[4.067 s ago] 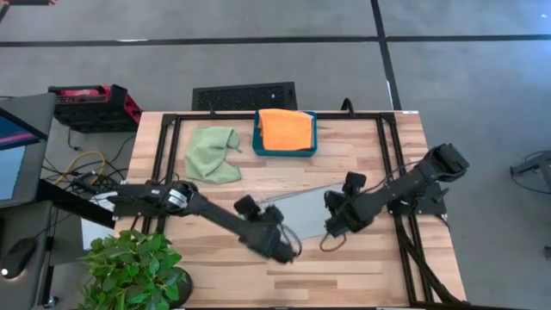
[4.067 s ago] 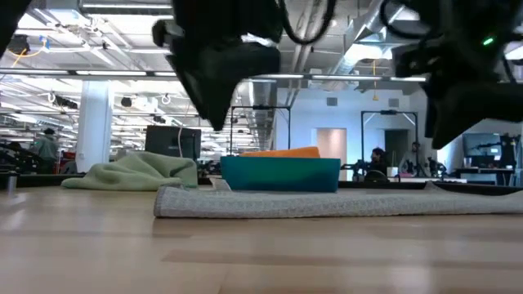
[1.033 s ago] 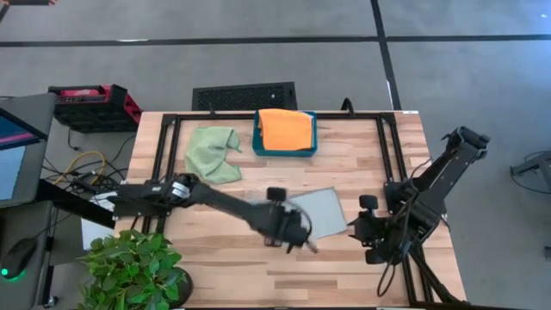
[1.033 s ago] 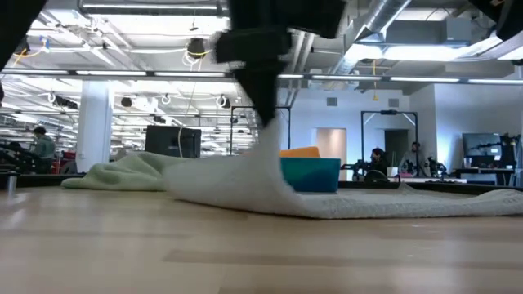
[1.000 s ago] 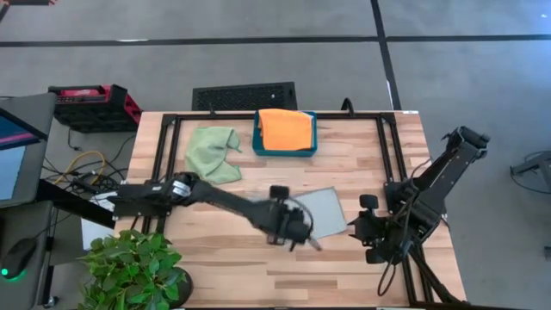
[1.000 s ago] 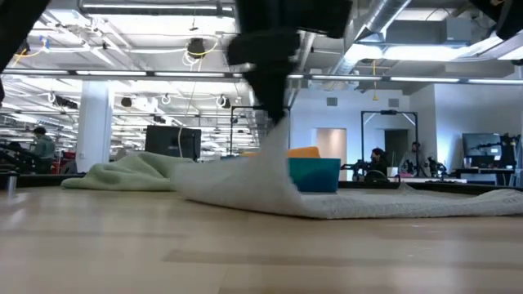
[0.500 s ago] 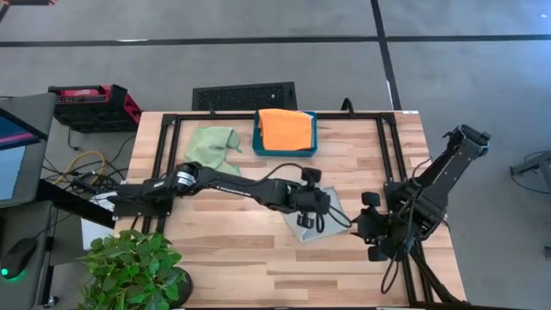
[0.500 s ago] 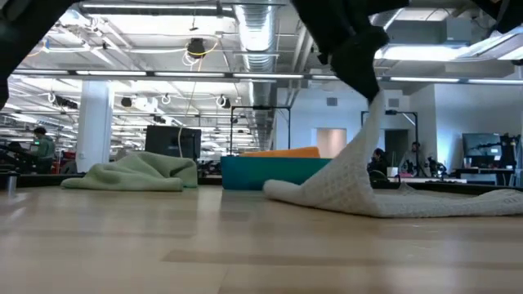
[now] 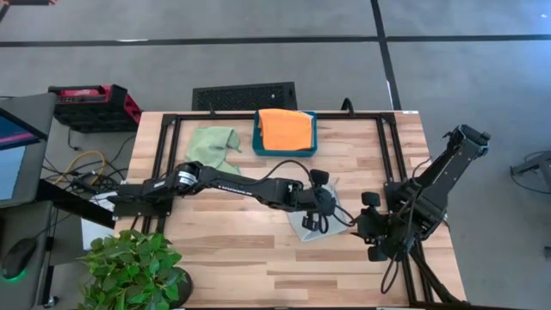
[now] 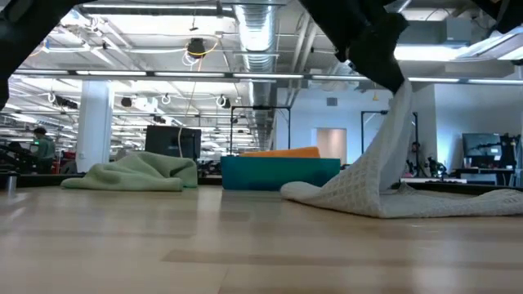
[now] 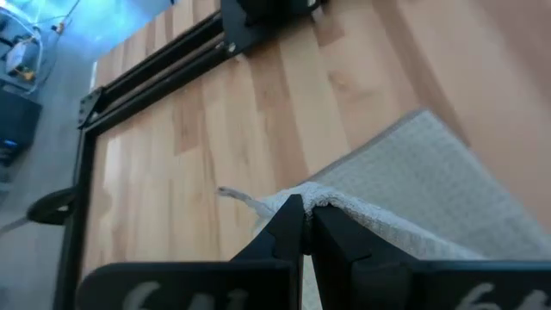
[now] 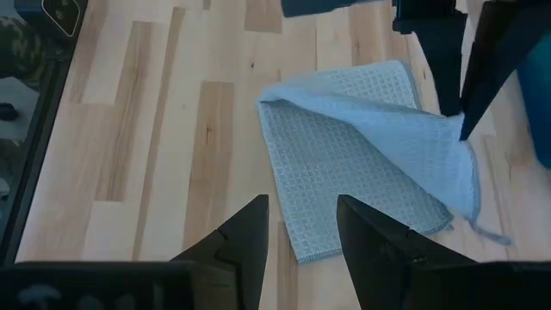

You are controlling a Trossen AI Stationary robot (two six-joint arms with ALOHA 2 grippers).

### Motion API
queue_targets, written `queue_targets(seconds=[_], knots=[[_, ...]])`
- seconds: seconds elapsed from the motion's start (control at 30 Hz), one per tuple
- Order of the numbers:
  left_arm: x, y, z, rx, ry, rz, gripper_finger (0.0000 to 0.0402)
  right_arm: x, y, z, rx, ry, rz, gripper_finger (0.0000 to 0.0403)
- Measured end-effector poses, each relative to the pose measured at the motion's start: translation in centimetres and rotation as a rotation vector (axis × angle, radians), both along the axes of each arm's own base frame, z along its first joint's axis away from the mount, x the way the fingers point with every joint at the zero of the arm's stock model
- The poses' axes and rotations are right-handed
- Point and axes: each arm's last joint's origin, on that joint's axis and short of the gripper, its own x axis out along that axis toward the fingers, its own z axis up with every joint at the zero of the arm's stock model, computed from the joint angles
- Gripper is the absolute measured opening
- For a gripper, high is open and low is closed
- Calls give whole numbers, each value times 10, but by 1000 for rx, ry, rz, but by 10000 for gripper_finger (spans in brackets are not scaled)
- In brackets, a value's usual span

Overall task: Fold microfiber towels
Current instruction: Fold the gray towel, then put the folded gray towel into the blue bin

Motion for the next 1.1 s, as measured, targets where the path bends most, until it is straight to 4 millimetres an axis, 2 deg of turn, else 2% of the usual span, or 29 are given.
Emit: queue_targets(seconds=[0.23,0.6,0.77,0.93,1.1], knots=[[1,-2,0,-68,-5,-50,10,0,0,0,0,0,0,161],[1,-3,0,-111,-15,-20,125,0,0,0,0,0,0,161],[0,-2,-1,-124,-8,-3,156,0,0,0,0,1,0,161],[-9,-6,-9,-145,107,28,161,-1,-1,-4,-19,13,5,161],[-28,-22,-20,-185,289,72,161,-2,-2,-20,-40,33,18,161]])
